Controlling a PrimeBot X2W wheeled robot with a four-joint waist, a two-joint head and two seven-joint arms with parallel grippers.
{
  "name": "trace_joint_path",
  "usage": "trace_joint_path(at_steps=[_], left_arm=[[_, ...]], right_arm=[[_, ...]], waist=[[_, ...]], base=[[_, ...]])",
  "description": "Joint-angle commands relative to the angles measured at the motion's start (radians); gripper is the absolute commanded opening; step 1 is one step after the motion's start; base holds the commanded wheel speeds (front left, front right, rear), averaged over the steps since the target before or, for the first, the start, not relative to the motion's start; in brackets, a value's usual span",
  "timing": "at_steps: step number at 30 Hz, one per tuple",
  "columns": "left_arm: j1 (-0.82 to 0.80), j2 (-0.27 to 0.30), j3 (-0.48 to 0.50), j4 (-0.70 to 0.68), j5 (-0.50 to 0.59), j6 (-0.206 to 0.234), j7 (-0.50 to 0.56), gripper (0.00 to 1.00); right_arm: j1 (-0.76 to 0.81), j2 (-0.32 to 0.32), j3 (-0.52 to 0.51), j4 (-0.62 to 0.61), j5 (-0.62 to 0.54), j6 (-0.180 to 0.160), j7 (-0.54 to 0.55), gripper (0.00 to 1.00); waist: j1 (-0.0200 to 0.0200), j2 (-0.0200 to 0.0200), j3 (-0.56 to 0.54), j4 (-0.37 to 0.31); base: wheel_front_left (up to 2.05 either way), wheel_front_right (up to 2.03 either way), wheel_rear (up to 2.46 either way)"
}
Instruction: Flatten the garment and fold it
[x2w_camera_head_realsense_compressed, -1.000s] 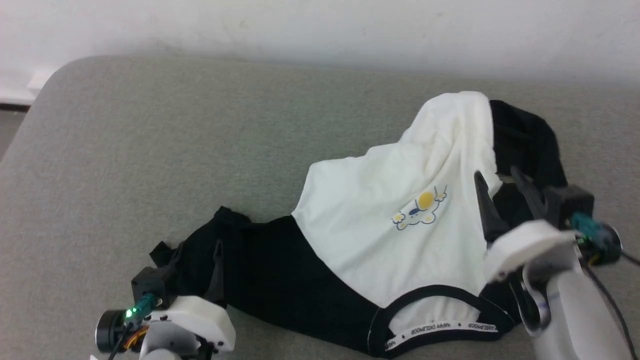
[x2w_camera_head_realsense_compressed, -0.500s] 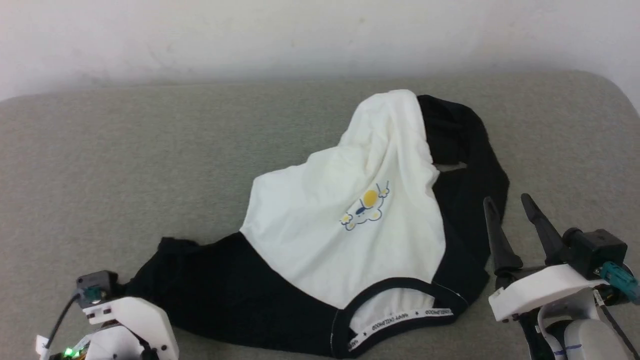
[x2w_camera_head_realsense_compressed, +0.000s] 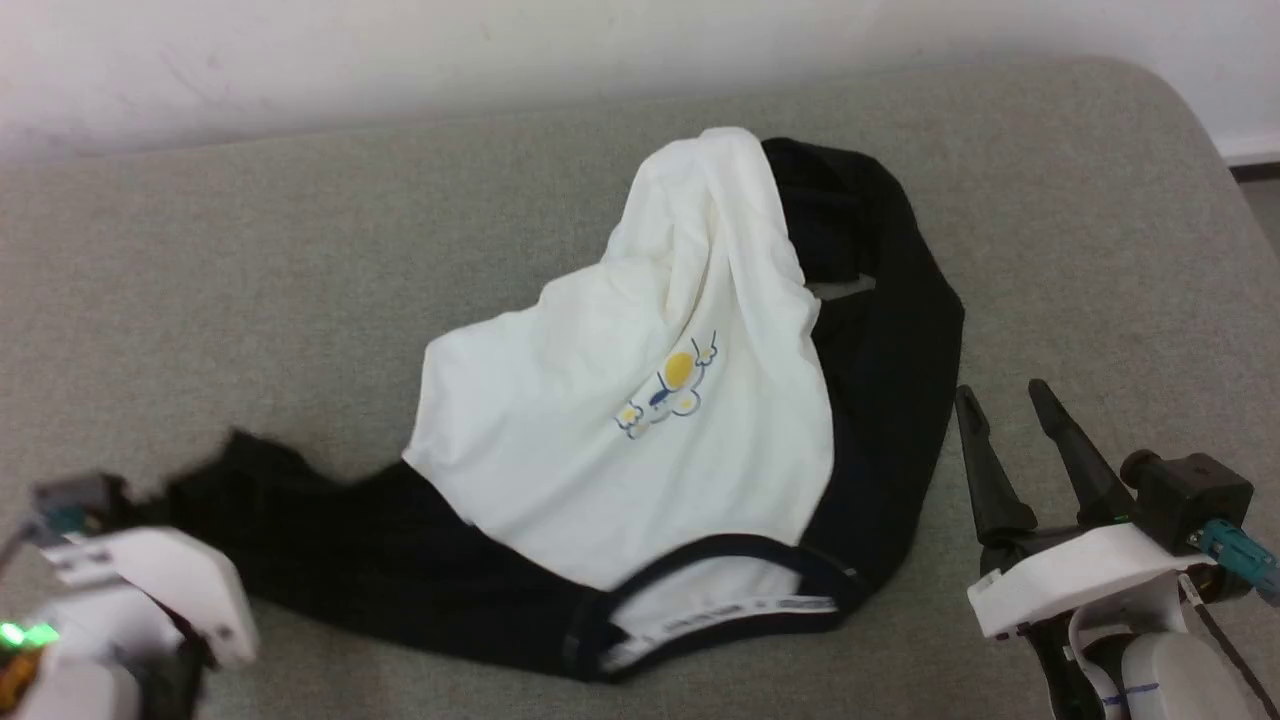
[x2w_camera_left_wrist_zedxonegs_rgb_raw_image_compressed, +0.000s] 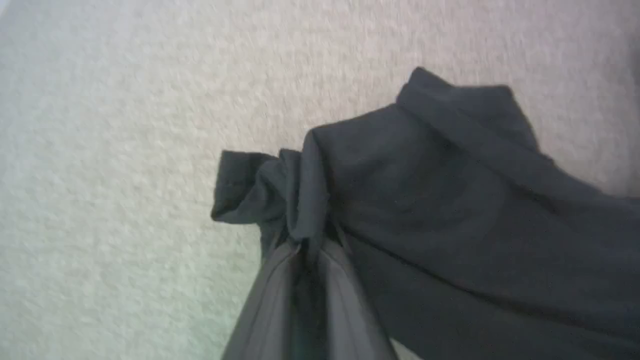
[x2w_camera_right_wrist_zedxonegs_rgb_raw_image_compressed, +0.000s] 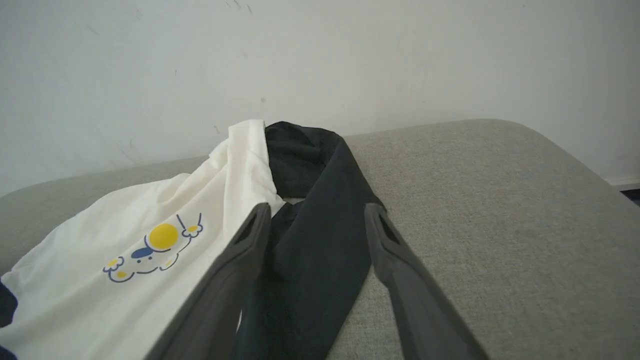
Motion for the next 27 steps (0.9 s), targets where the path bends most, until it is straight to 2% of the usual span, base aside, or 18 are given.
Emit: trace_joint_path(at_steps=[1,7,11,12,14,21,24,27], left_arm=[[-0.06,0.045,0.021,0.019,0.029,-0.006,-0.058,0.0],[-0.212,0.129,0.036,0.113,0.069,-0.023,-0.156,0.0],[-0.284,0.139,0.048,0.201,0.063,-0.019,-0.189,0.0],[-0.295,0.133,0.051,0.222,0.054,-0.019,-0.197,0.16],[-0.308,0.12,0.052,0.258,0.04,-0.021,-0.211,1.0],[-0.283,0.067,0.062,0.295,-0.002,-0.022,-0.267,1.0],[-0.238,0.023,0.086,0.254,-0.04,-0.012,-0.304,1.0],[-0.174,-0.045,0.098,0.176,-0.096,-0.019,-0.32,1.0]], right_arm=[[-0.021,0.003,0.005,-0.003,0.009,-0.001,-0.01,1.0],[-0.047,0.003,0.019,-0.004,0.015,-0.001,-0.014,1.0],[-0.065,0.003,0.031,0.002,0.021,-0.001,-0.014,1.0],[-0.068,0.003,0.033,0.004,0.021,-0.001,-0.015,1.0],[-0.071,0.003,0.036,0.008,0.021,-0.001,-0.015,1.0],[-0.061,0.003,0.024,0.015,0.017,-0.001,-0.008,1.0],[-0.052,0.003,0.019,0.014,0.018,-0.001,-0.005,1.0],[-0.04,0.003,0.017,0.012,0.022,-0.001,-0.003,1.0]], waist=[[-0.0001,-0.0001,0.028,-0.007],[-0.0001,-0.0001,0.066,-0.012],[-0.0001,-0.0001,0.089,-0.019],[-0.0001,-0.0001,0.092,-0.02],[-0.0001,-0.0001,0.093,-0.021],[-0.0001,-0.0001,0.061,-0.01],[-0.0001,-0.0001,0.033,0.002],[-0.0001,-0.0001,0.005,0.016]], base=[[0.0,0.0,0.0],[0.0,0.0,0.0],[0.0,0.0,0.0],[0.0,0.0,0.0],[0.0,0.0,0.0],[0.0,0.0,0.0],[0.0,0.0,0.0],[0.0,0.0,0.0]])
